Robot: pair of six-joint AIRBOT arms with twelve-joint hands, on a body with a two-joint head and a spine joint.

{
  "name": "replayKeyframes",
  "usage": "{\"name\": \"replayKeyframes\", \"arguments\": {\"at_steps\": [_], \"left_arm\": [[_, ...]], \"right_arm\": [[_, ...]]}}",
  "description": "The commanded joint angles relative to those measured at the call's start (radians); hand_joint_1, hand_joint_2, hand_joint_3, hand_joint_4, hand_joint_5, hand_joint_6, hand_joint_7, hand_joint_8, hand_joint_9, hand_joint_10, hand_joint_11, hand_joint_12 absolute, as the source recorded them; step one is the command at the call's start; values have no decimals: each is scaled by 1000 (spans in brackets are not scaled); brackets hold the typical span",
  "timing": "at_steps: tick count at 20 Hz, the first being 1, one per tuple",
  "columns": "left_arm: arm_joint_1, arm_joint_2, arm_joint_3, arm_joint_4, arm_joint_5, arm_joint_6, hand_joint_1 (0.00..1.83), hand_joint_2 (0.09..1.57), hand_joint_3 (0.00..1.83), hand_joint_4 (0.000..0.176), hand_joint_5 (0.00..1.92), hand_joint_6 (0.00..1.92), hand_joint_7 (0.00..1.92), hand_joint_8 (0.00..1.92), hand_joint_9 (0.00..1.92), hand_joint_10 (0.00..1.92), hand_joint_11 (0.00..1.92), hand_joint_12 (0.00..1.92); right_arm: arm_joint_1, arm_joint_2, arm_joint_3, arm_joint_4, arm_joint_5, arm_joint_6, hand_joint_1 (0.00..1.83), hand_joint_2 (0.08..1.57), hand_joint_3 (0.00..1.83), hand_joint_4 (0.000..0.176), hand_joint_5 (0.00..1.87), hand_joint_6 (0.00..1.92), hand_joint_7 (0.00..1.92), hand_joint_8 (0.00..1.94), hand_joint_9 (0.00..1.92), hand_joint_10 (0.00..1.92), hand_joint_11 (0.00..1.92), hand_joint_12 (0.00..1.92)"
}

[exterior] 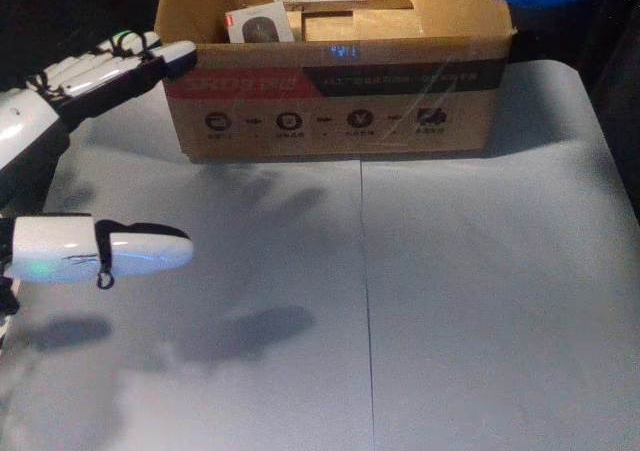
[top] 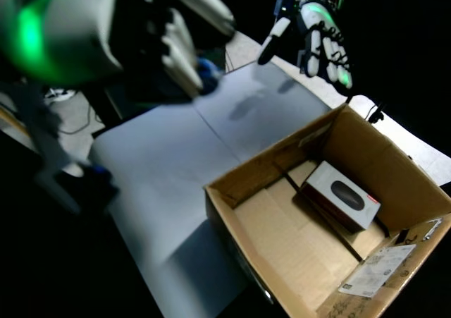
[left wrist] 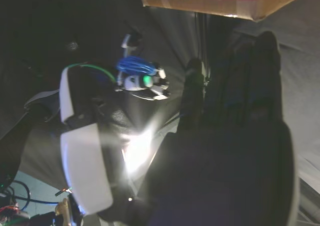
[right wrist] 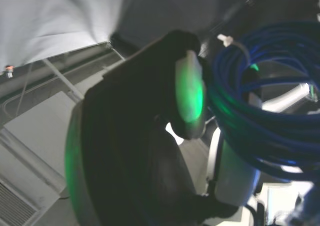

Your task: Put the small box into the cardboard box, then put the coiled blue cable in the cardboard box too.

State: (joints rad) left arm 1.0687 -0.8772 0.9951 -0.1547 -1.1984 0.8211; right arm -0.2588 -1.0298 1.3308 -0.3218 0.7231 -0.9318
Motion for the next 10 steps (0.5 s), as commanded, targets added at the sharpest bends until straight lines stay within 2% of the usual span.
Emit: {"name": "replayKeyframes", "arguments": {"at_steps": [1, 2, 3, 6, 7, 8, 9, 10], "left_arm": [[-16, -3, 5, 5, -111, -8, 769, 839, 0, 151, 163, 0, 80, 0, 29, 4, 105, 21], [-24, -3, 10, 14, -109, -14, 773, 841, 0, 153, 157, 1, 73, 0, 18, 0, 67, 4], [-34, -3, 15, 23, -105, -23, 771, 837, 0, 165, 160, 2, 74, 1, 6, 0, 45, 0], [-66, -9, 28, 53, -93, -29, 749, 828, 0, 162, 179, 7, 85, 3, 19, 5, 77, 15], [-76, -14, 32, 64, -90, -34, 760, 843, 2, 154, 184, 6, 88, 3, 24, 5, 82, 16], [-94, -27, 44, 82, -82, -46, 720, 849, 4, 172, 175, 1, 73, 0, 21, 2, 86, 17], [-103, -36, 51, 91, -75, -50, 694, 849, 3, 176, 164, 1, 59, 0, 16, 0, 95, 21], [-108, -42, 54, 97, -67, -53, 678, 845, 1, 159, 159, 0, 53, 0, 13, 1, 84, 16]], "right_arm": [[23, -26, 28, 77, 104, 3, 1694, 1107, 0, 109, 1137, 1921, 1339, 1941, 1499, 1921, 1534, 1921], [24, -67, 68, 109, 102, 3, 1729, 1092, 0, 41, 1177, 1921, 1377, 1941, 1515, 1921, 1535, 1921], [24, -111, 116, 140, 99, 3, 1760, 1081, 0, 0, 1173, 1921, 1375, 1941, 1526, 1921, 1526, 1921], [24, -229, 254, 212, 84, 3, 1699, 1108, 9, 0, 1192, 1921, 1390, 1941, 1536, 1921, 1558, 1921], [24, -253, 284, 233, 70, 4, 1722, 1125, 11, 0, 1163, 1921, 1364, 1941, 1529, 1921, 1566, 1921], [24, -270, 310, 242, 46, 4, 1762, 1129, 8, 0, 1109, 1921, 1326, 1941, 1524, 1921, 1560, 1921], [24, -272, 318, 244, 36, 4, 1581, 1181, 18, 0, 1011, 1921, 1289, 1941, 1501, 1921, 1544, 1921], [23, -272, 327, 247, 30, 3, 1098, 1230, 16, 0, 791, 1921, 1134, 1941, 1356, 1921, 1410, 1921]]}}
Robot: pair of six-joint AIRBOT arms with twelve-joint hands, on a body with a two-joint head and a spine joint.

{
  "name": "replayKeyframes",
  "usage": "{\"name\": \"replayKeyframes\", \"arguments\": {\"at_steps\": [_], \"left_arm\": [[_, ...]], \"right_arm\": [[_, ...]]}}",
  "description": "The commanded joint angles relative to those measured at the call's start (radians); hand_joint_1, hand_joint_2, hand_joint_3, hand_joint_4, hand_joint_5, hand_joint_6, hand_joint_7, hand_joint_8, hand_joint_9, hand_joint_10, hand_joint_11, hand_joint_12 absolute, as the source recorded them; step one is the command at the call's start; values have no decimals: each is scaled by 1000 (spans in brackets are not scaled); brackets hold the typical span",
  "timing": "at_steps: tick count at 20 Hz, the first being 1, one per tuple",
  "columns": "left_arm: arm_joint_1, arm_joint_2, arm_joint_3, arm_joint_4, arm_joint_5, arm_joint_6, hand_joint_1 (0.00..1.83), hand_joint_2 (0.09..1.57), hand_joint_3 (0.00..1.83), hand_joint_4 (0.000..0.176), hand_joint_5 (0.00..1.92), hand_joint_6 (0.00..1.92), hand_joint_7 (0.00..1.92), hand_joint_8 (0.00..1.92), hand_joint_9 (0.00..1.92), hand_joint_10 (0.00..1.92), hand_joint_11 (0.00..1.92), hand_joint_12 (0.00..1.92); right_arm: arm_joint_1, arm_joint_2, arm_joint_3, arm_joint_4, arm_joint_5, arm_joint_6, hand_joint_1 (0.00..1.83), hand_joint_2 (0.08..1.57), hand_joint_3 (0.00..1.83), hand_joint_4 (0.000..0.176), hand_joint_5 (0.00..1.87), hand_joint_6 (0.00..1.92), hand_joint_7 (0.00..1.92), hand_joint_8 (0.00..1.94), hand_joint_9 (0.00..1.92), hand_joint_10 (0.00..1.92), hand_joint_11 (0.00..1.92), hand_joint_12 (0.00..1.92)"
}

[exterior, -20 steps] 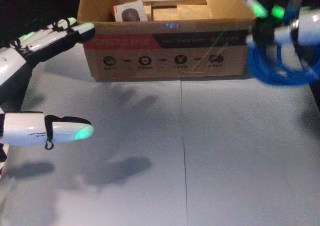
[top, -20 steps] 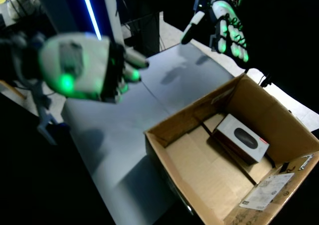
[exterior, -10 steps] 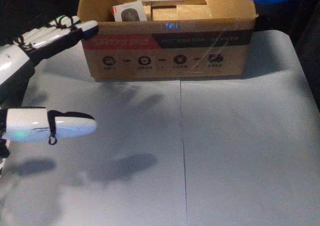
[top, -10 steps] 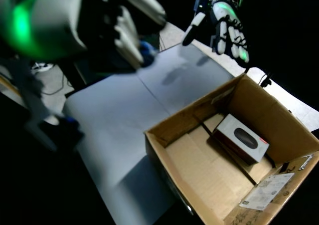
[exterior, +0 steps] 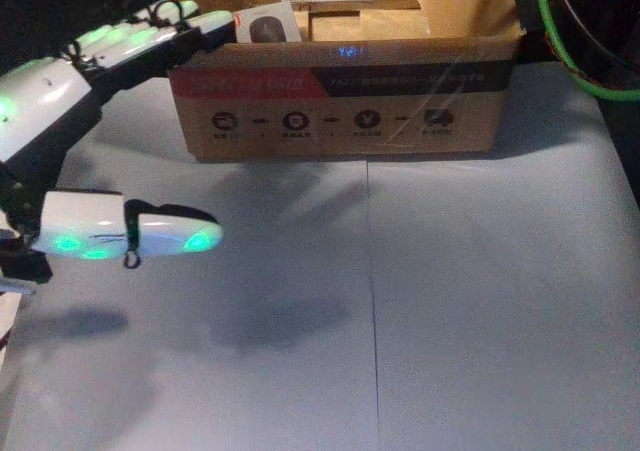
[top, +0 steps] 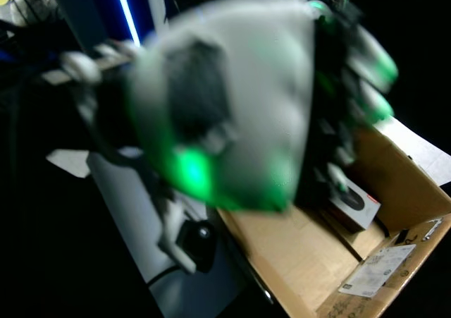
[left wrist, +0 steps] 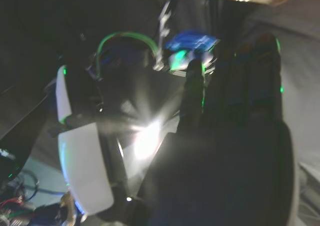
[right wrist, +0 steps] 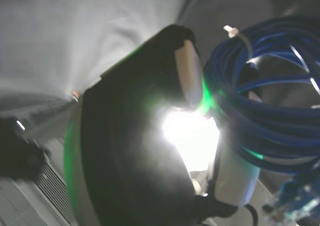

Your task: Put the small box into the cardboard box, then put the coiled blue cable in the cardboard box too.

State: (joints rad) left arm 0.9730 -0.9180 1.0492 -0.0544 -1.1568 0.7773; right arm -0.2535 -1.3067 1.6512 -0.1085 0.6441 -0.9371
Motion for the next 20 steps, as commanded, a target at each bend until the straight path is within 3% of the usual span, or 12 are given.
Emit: {"name": "replayKeyframes", "arguments": {"at_steps": [1, 2, 3, 4, 5, 6, 7, 10, 13, 17, 18, 20], "left_arm": [[-12, -4, 1, -2, -106, -10, 676, 845, 1, 156, 158, 0, 53, 0, 13, 1, 83, 16], [-12, -4, 2, -2, -104, -15, 680, 855, 5, 165, 144, 0, 52, 0, 16, 2, 84, 16], [-10, -4, 3, -2, -103, -22, 682, 855, 4, 164, 142, 0, 54, 1, 19, 3, 90, 19], [-9, -4, 4, -1, -100, -25, 684, 859, 5, 157, 151, 3, 56, 2, 25, 5, 89, 18], [-10, -5, 5, 2, -96, -25, 668, 861, 5, 150, 156, 5, 58, 2, 30, 6, 85, 17], [-11, -7, 5, 6, -95, -25, 660, 861, 3, 151, 166, 7, 62, 3, 32, 5, 80, 15], [-11, -7, 5, 7, -96, -25, 664, 861, 3, 151, 169, 6, 62, 2, 31, 3, 75, 13], [-10, -7, 5, 6, -94, -25, 657, 855, 0, 159, 161, 2, 58, 1, 32, 3, 69, 11], [-10, -7, 6, 6, -92, -25, 680, 858, 1, 163, 170, 2, 48, 0, 18, 0, 73, 14], [-5, -4, 11, -21, -111, -25, 687, 857, 0, 172, 144, 1, 55, 4, 20, 1, 86, 19], [-2, 2, 9, -28, -123, -25, 729, 852, 0, 154, 151, 4, 51, 1, 5, 0, 65, 9], [1, 21, 0, -40, -139, -24, 729, 840, 0, 154, 149, 2, 35, 0, 0, 0, 40, 0]], "right_arm": [[18, 5, 10, 39, 109, 9, 1033, 1239, 8, 13, 753, 1921, 1104, 1941, 1331, 1921, 1387, 1921], [18, 5, 11, 43, 109, 9, 786, 1140, 0, 40, 664, 778, 501, 1593, 668, 1772, 757, 1921], [18, 5, 9, 45, 110, 9, 730, 1115, 0, 32, 670, 304, 377, 1208, 479, 1427, 465, 1761], [18, 5, 7, 47, 111, 9, 527, 1116, 0, 116, 488, 16, 350, 297, 351, 507, 157, 1203], [18, 5, 8, 47, 111, 9, 400, 1071, 0, 170, 326, 0, 275, 20, 293, 82, 13, 735], [18, 5, 8, 47, 112, 9, 370, 1019, 0, 176, 251, 1, 133, 3, 185, 6, 0, 112], [18, 5, 8, 47, 112, 9, 393, 1007, 0, 176, 225, 0, 91, 0, 166, 1, 0, 4], [17, 6, 7, 47, 112, 9, 312, 943, 0, 176, 125, 0, 0, 0, 13, 0, 0, 0], [14, 19, -7, 47, 114, 9, 321, 924, 0, 176, 94, 0, 0, 0, 0, 0, 0, 0], [-41, 95, -113, 47, 201, 9, 425, 936, 0, 176, 119, 8, 0, 0, 0, 0, 0, 0], [-71, 124, -152, 49, 236, 9, 408, 929, 0, 176, 109, 2, 0, 0, 0, 0, 0, 0], [-150, 183, -227, 80, 317, 9, 471, 929, 0, 176, 120, 5, 0, 0, 0, 0, 0, 0]]}}
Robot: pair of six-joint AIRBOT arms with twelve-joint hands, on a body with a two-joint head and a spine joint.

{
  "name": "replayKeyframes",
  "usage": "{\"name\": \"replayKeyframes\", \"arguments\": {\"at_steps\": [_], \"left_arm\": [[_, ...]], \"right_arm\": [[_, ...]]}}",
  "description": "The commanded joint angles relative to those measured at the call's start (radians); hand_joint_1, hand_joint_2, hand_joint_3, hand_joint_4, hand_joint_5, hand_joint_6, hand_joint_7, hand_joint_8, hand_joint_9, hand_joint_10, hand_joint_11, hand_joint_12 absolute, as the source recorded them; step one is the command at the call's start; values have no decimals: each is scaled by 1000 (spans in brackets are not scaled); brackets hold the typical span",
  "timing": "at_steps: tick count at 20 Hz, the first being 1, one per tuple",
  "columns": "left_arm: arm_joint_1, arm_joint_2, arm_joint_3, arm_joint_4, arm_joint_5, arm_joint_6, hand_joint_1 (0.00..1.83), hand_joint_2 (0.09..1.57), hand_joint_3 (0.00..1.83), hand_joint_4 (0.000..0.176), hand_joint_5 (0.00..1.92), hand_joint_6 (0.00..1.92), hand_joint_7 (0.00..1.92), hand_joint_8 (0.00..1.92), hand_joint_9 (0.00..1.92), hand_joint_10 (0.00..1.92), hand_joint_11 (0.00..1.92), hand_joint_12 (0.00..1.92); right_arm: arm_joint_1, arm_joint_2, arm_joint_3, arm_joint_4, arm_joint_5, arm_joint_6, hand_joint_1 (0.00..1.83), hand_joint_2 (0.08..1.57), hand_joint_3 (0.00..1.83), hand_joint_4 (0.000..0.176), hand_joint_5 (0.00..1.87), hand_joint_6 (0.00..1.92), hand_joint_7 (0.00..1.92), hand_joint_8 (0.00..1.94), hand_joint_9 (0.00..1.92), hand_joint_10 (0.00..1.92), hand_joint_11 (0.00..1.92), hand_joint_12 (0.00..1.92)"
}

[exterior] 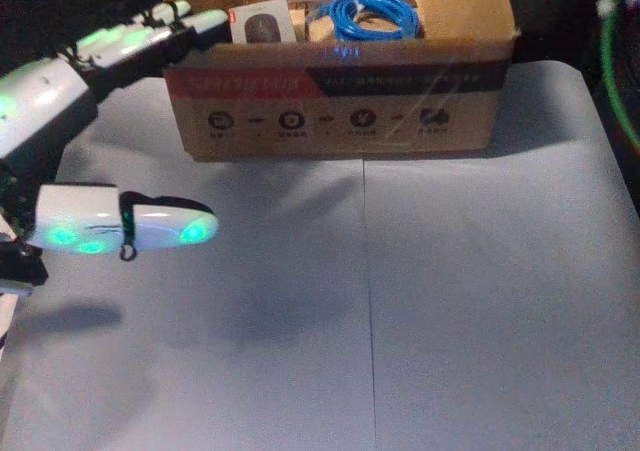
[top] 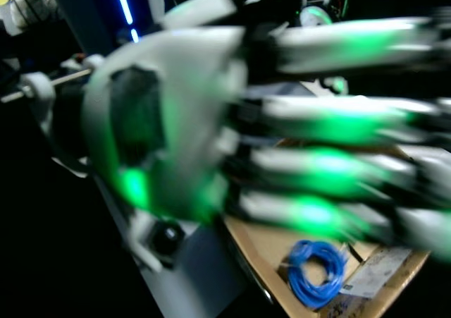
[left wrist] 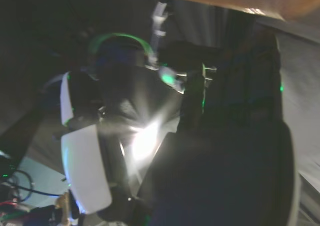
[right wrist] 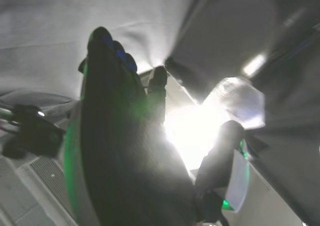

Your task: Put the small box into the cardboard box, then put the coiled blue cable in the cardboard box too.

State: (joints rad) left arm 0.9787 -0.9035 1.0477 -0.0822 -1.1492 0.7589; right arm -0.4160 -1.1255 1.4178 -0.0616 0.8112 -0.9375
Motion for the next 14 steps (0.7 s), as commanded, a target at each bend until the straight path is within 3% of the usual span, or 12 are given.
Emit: {"name": "replayKeyframes", "arguments": {"at_steps": [1, 3, 5, 7, 10, 11, 13, 14], "left_arm": [[-3, 18, -3, -20, -156, -2, 738, 842, 0, 163, 150, 1, 24, 0, 0, 0, 11, 0], [21, 52, -27, -49, -189, 30, 679, 861, 4, 136, 138, 0, 29, 1, 0, 0, 22, 5], [68, 91, -60, -93, -244, 67, 730, 849, 0, 174, 158, 7, 33, 1, 0, 0, 0, 0], [115, 125, -91, -140, -311, 91, 711, 805, 0, 176, 140, 0, 19, 0, 0, 0, 0, 0], [208, 153, -135, -215, -431, 123, 697, 826, 0, 176, 45, 0, 0, 0, 0, 0, 0, 0], [255, 155, -156, -247, -482, 131, 647, 826, 0, 176, 3, 0, 0, 0, 0, 0, 0, 0], [333, 157, -185, -284, -549, 131, 631, 817, 0, 176, 0, 0, 0, 0, 0, 0, 0, 0], [360, 158, -197, -299, -578, 131, 578, 821, 0, 176, 0, 0, 0, 0, 0, 0, 0, 0]], "right_arm": [[-28, 32, -34, 51, 194, 9, 509, 925, 0, 176, 124, 6, 0, 0, 0, 0, 0, 0], [-140, 94, -115, 99, 292, 9, 511, 898, 0, 176, 142, 9, 0, 0, 0, 0, 6, 2], [-251, 147, -185, 141, 372, 9, 528, 876, 0, 176, 120, 3, 0, 0, 0, 0, 29, 13], [-370, 202, -263, 190, 459, 9, 553, 868, 0, 176, 135, 5, 0, 0, 0, 0, 1, 0], [-602, 268, -376, 303, 658, 9, 431, 881, 0, 176, 77, 3, 0, 0, 0, 0, 0, 0], [-683, 279, -412, 344, 731, 11, 532, 918, 13, 176, 109, 13, 0, 0, 0, 0, 0, 0], [-802, 293, -465, 405, 825, 27, 511, 945, 16, 169, 105, 5, 0, 0, 0, 0, 0, 0], [-856, 300, -487, 430, 871, 53, 568, 928, 3, 175, 41, 0, 0, 0, 0, 0, 0, 0]]}}
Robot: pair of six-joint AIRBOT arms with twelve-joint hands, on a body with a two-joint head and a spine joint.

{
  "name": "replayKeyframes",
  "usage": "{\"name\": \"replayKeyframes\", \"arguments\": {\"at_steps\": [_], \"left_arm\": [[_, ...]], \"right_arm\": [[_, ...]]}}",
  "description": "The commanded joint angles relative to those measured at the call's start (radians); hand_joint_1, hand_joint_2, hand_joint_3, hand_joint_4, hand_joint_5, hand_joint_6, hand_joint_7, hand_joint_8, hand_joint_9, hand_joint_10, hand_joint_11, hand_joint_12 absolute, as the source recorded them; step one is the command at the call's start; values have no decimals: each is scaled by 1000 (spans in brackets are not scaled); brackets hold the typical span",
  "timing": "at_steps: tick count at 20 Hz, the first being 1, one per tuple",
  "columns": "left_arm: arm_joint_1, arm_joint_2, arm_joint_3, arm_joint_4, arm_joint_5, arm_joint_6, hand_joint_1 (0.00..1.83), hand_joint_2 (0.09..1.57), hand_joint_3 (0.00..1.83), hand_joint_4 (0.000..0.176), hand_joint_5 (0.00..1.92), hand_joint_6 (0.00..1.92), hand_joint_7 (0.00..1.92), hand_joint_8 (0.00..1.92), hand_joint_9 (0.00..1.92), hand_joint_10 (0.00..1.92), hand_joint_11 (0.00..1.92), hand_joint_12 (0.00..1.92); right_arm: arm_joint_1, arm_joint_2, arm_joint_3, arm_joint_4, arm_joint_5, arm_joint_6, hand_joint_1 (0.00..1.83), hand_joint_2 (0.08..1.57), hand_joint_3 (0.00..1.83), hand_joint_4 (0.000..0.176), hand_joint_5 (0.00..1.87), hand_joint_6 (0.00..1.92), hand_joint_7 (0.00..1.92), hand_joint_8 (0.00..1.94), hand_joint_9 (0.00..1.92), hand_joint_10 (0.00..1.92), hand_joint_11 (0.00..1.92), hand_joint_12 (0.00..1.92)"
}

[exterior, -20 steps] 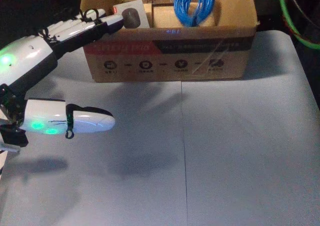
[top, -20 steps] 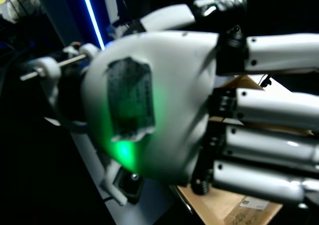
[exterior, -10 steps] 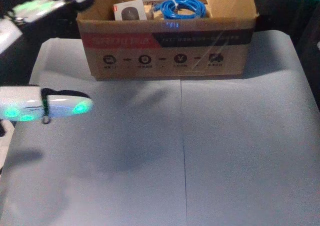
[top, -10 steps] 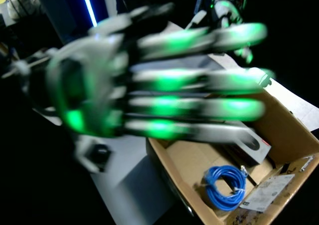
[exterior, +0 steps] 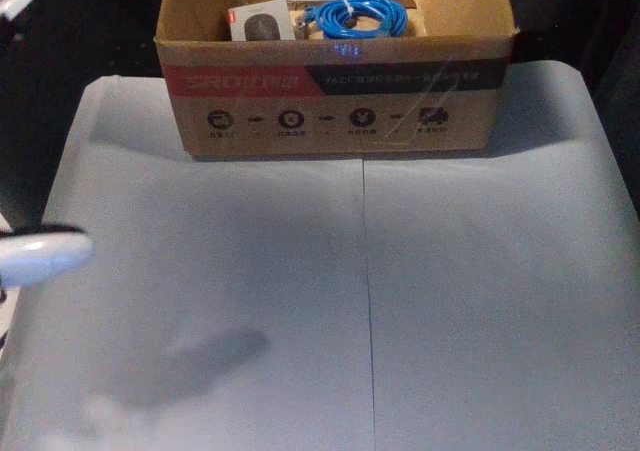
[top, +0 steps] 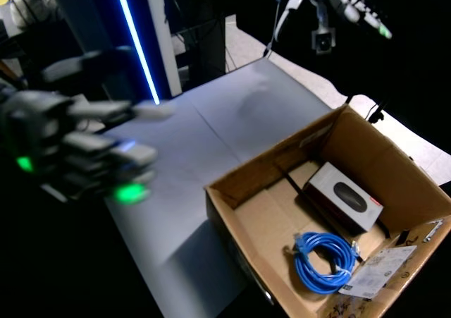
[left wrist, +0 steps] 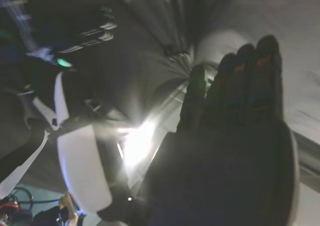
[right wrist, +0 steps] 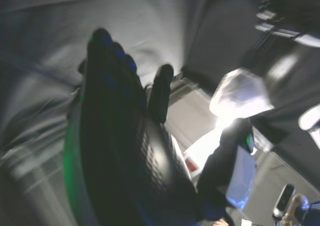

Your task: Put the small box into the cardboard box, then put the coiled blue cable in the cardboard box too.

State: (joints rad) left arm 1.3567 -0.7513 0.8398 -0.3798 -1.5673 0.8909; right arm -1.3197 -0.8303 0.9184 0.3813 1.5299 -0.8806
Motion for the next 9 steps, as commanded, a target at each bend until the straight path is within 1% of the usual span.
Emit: {"name": "replayKeyframes", "arguments": {"at_steps": [1, 2, 3, 4, 8, 9], "left_arm": [[-7, 5, 0, -12, -164, -3, 533, 828, 3, 176, 0, 0, 0, 0, 0, 0, 0, 0], [-6, 2, -2, -11, -163, -3, 524, 825, 1, 176, 0, 0, 0, 0, 0, 0, 0, 0], [-5, -2, -3, -12, -163, -3, 510, 828, 2, 176, 0, 0, 0, 0, 0, 0, 0, 0], [-3, -4, -6, -15, -164, -4, 479, 826, 1, 176, 0, 0, 0, 0, 0, 0, 0, 0], [-2, -11, -1, -18, -162, -5, 476, 819, 0, 176, 0, 0, 0, 0, 0, 0, 0, 0], [-2, -11, 0, -18, -162, -5, 471, 829, 4, 176, 0, 0, 33, 11, 16, 6, 6, 2]], "right_arm": [[-13, 8, -4, 13, 208, 38, 635, 897, 0, 176, 14, 0, 0, 0, 0, 0, 0, 0], [-49, 6, -13, 34, 232, 56, 637, 889, 0, 176, 15, 2, 0, 0, 0, 0, 0, 0], [-59, 3, -13, 39, 232, 56, 633, 896, 0, 176, 18, 3, 0, 0, 0, 0, 0, 0], [-63, -4, -10, 48, 232, 56, 552, 916, 2, 176, 28, 6, 0, 0, 0, 0, 0, 0], [-65, -12, -3, 59, 232, 58, 565, 923, 3, 176, 0, 0, 0, 0, 0, 0, 0, 0], [-64, -11, -2, 61, 232, 60, 601, 931, 6, 176, 0, 0, 0, 0, 0, 0, 0, 0]]}}
